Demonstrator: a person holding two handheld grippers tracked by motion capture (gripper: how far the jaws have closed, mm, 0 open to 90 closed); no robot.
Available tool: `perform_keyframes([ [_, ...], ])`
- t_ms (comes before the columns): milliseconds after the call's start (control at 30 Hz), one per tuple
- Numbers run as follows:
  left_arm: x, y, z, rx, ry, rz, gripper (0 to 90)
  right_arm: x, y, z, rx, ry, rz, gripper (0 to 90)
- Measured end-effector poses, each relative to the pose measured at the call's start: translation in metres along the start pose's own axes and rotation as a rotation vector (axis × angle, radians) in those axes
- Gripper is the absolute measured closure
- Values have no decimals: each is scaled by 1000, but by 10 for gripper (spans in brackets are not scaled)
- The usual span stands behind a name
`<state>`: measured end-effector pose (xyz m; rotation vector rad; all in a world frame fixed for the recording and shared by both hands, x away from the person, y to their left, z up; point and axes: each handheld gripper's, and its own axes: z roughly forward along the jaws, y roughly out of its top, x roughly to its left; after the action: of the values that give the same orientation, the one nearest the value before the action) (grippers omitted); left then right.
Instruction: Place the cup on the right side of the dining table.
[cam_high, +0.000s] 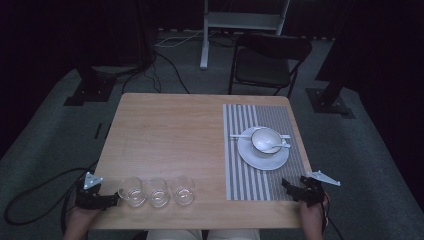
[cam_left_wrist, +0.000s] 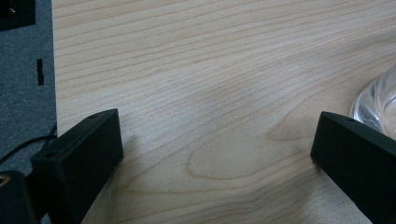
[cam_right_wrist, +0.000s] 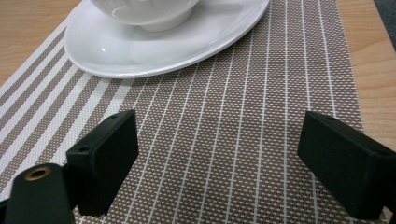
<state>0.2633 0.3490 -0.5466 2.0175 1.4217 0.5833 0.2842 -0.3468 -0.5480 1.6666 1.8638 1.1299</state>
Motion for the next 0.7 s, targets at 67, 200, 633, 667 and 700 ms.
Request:
perform_keyframes([
  [67, 0, 0, 0, 0, 0, 0, 25, -1, 0, 0, 0, 17, -2, 117],
  [200, 0, 0, 0, 0, 0, 0, 25, -2, 2, 0, 23, 20, -5, 118],
  [633, 0, 0, 0, 0, -5, 5, 25, 3, 3, 4, 75, 17, -66, 118],
  [667, 0, 0, 0, -1, -6, 6, 25, 3, 3, 3, 72, 22, -70, 118],
  [700, 0, 0, 0, -1, -7, 7, 25, 3, 3, 3, 70, 26, -72, 117],
])
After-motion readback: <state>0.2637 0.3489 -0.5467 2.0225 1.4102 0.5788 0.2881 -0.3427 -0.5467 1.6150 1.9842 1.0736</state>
